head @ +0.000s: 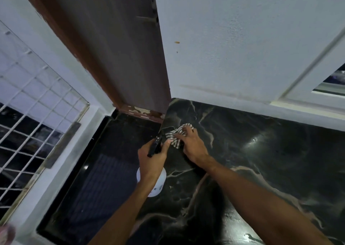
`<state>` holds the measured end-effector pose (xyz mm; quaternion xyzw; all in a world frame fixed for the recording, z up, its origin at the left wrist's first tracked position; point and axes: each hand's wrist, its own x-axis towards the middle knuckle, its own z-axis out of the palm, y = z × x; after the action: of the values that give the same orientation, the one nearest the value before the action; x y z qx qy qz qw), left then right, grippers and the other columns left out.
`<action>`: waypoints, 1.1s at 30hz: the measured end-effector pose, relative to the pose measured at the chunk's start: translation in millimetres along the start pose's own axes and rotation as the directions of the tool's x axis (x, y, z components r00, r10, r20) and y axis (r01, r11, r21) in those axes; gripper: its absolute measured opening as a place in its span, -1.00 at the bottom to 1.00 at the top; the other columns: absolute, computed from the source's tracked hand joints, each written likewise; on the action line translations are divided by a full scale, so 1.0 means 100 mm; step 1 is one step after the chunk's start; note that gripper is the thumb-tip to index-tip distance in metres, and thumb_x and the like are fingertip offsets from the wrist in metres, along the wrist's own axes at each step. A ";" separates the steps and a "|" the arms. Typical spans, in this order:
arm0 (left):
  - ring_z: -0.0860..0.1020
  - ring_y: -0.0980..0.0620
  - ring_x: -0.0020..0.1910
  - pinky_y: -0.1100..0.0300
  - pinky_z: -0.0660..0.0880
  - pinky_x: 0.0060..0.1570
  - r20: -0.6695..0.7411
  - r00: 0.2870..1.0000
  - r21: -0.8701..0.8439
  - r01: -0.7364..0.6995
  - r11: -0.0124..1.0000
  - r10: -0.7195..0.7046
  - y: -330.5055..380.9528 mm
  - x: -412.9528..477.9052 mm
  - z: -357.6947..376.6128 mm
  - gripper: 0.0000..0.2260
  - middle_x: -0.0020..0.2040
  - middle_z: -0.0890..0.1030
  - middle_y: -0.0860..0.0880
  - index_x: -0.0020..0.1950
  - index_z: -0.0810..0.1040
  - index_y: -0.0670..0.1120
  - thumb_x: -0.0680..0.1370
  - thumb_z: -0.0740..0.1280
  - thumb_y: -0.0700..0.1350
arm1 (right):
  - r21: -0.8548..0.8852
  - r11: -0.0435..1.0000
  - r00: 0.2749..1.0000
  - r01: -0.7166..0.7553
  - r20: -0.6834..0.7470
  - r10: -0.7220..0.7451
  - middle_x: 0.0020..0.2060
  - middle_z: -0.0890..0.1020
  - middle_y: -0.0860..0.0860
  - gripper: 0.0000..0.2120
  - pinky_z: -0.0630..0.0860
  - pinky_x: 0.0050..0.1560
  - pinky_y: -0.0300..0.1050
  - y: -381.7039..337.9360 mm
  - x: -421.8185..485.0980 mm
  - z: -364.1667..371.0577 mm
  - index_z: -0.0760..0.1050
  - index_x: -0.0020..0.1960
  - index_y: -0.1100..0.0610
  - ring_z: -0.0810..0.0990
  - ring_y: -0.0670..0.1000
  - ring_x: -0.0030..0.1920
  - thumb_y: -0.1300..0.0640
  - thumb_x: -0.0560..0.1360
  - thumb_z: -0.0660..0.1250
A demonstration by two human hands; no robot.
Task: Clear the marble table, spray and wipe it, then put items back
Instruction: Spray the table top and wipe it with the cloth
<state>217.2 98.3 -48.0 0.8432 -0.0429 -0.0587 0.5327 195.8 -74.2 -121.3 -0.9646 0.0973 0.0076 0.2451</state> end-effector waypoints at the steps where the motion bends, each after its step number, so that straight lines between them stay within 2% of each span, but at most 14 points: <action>1: 0.64 0.11 -0.34 0.03 0.63 -0.18 0.006 1.000 -0.008 -0.008 1.000 0.008 0.00 0.11 0.00 -0.77 -0.36 0.66 0.11 -0.31 0.63 0.07 0.51 0.54 0.06 | 0.040 0.994 0.993 -0.103 -0.050 0.105 0.44 0.28 0.13 -0.39 0.52 0.29 0.19 0.02 0.14 -0.01 0.44 0.46 -0.04 0.31 0.23 0.39 0.35 0.47 0.26; 3: 0.63 0.10 -0.35 0.06 0.62 -0.20 0.004 0.999 -0.011 -0.042 0.999 0.042 -0.02 0.32 -0.01 -0.77 -0.37 0.65 0.10 -0.29 0.61 0.08 0.50 0.51 0.12 | 0.105 0.957 0.950 -0.272 -0.127 0.284 0.45 0.27 0.16 -0.38 0.50 0.32 0.22 -0.07 0.39 0.02 0.43 0.47 -0.01 0.29 0.26 0.41 0.36 0.45 0.28; 6: 0.64 0.14 -0.31 0.11 0.60 -0.17 0.011 0.994 -0.006 -0.108 0.994 0.108 -0.04 0.61 -0.01 -0.76 -0.33 0.66 0.15 -0.32 0.60 0.13 0.53 0.51 0.05 | 0.002 0.990 0.985 -0.139 -0.099 0.139 0.42 0.31 0.17 -0.39 0.55 0.24 0.17 -0.33 0.51 0.22 0.42 0.46 -0.03 0.33 0.27 0.38 0.34 0.45 0.28; 8: 0.63 0.20 -0.32 0.31 0.54 -0.21 0.006 0.984 0.008 -0.178 0.984 0.178 -0.03 0.73 0.00 -0.70 -0.33 0.65 0.23 -0.33 0.57 0.23 0.55 0.52 -0.01 | -0.021 0.998 0.994 -0.065 -0.091 0.063 0.40 0.33 0.17 -0.41 0.56 0.18 0.16 -0.25 0.64 0.19 0.44 0.45 -0.02 0.34 0.26 0.36 0.34 0.47 0.28; 12: 0.60 0.18 -0.37 0.48 0.42 -0.28 0.010 0.973 -0.032 -0.230 0.973 0.231 -0.08 0.89 0.03 -0.75 -0.37 0.61 0.21 -0.33 0.55 0.23 0.53 0.49 0.10 | 0.044 0.940 0.927 -0.338 -0.158 0.340 0.41 0.31 0.18 -0.39 0.51 0.29 0.26 0.02 1.24 -0.06 0.42 0.48 0.02 0.30 0.29 0.38 0.38 0.47 0.23; 16: 0.63 0.22 -0.31 0.49 0.44 -0.23 0.036 0.963 -0.017 -0.266 0.964 0.267 -0.10 0.96 0.12 -0.74 -0.31 0.65 0.25 -0.30 0.57 0.26 0.54 0.51 0.04 | -0.113 0.984 0.988 -0.134 -0.085 0.125 0.46 0.29 0.18 -0.37 0.47 0.36 0.23 -0.08 1.16 0.02 0.34 0.53 -0.02 0.31 0.32 0.39 0.32 0.50 0.27; 18: 0.63 0.18 -0.32 0.46 0.45 -0.24 0.082 0.961 -0.032 -0.262 0.964 0.264 -0.11 0.91 0.19 -0.73 -0.32 0.65 0.21 -0.30 0.57 0.22 0.55 0.52 -0.02 | -0.140 0.982 0.990 -0.126 -0.083 0.115 0.51 0.25 0.17 -0.37 0.43 0.38 0.22 0.19 0.95 -0.06 0.33 0.53 -0.04 0.27 0.30 0.42 0.28 0.50 0.27; 19: 0.62 0.14 -0.34 0.42 0.46 -0.27 0.098 0.961 -0.039 -0.254 0.966 0.257 -0.10 0.89 0.22 -0.73 -0.34 0.64 0.17 -0.31 0.57 0.15 0.55 0.52 -0.02 | -0.119 0.969 0.973 -0.215 -0.111 0.202 0.54 0.22 0.17 -0.35 0.41 0.41 0.22 0.39 0.86 -0.19 0.32 0.54 -0.05 0.24 0.30 0.44 0.28 0.49 0.28; 22: 0.59 0.08 -0.38 0.33 0.48 -0.30 0.128 0.959 -0.062 -0.248 0.967 0.254 -0.05 0.76 0.33 -0.67 -0.38 0.61 0.12 -0.36 0.52 0.03 0.55 0.52 -0.02 | 0.010 0.812 0.794 -0.583 -0.205 0.573 0.52 0.20 0.18 -0.30 0.44 0.38 0.23 1.06 0.36 -0.63 0.31 0.54 -0.05 0.24 0.34 0.43 0.31 0.44 0.26; 24: 0.58 0.10 -0.39 0.35 0.47 -0.29 0.149 0.958 -0.084 -0.237 0.968 0.247 0.02 0.62 0.39 -0.67 -0.39 0.60 0.11 -0.37 0.52 0.02 0.54 0.53 -0.02 | 0.059 0.725 0.695 -0.686 -0.242 0.677 0.51 0.19 0.18 -0.29 0.43 0.37 0.26 1.23 -0.07 -0.73 0.32 0.54 -0.04 0.23 0.34 0.42 0.33 0.43 0.26; 26: 0.57 0.07 -0.38 0.24 0.51 -0.26 0.168 0.957 -0.086 -0.226 0.970 0.238 0.11 0.46 0.48 -0.68 -0.38 0.60 0.07 -0.35 0.54 -0.06 0.54 0.53 -0.02 | 0.053 0.752 0.725 -0.657 -0.229 0.650 0.54 0.16 0.19 -0.25 0.42 0.40 0.24 1.08 -0.43 -0.62 0.30 0.55 -0.06 0.21 0.34 0.44 0.35 0.41 0.27; 30: 0.55 0.04 -0.37 0.09 0.52 -0.19 0.215 0.940 -0.061 -0.257 0.965 0.264 0.28 0.14 0.72 -0.62 -0.46 0.55 0.03 -0.38 0.50 -0.11 0.54 0.53 -0.01 | -0.070 0.934 0.934 -0.351 -0.105 0.343 0.51 0.27 0.11 -0.30 0.50 0.28 0.12 0.82 -1.04 -0.33 0.35 0.51 -0.14 0.32 0.24 0.36 0.30 0.43 0.28; 31: 0.55 0.02 -0.38 0.06 0.52 -0.18 0.230 0.934 -0.051 -0.268 0.962 0.273 0.33 0.04 0.80 -0.61 -0.46 0.55 0.02 -0.38 0.49 -0.11 0.55 0.52 -0.01 | -0.069 0.929 0.927 -0.363 -0.123 0.354 0.50 0.29 0.09 -0.32 0.51 0.26 0.12 0.93 -1.16 -0.41 0.35 0.51 -0.15 0.33 0.22 0.34 0.29 0.46 0.26; 33: 0.57 0.00 -0.38 0.03 0.55 -0.18 0.261 0.925 -0.062 -0.270 0.961 0.277 0.40 -0.15 0.95 -0.64 -0.45 0.56 0.00 -0.38 0.52 -0.08 0.55 0.52 -0.01 | 0.039 0.823 0.801 -0.566 -0.208 0.561 0.49 0.26 0.09 -0.31 0.51 0.31 0.17 1.27 -1.41 -0.63 0.36 0.51 -0.12 0.30 0.22 0.36 0.33 0.45 0.22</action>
<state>187.8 -1.6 -51.3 0.8067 -0.2305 -0.0975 0.5353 31.3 -187.5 -116.8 -0.8903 0.4046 -0.0209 0.2080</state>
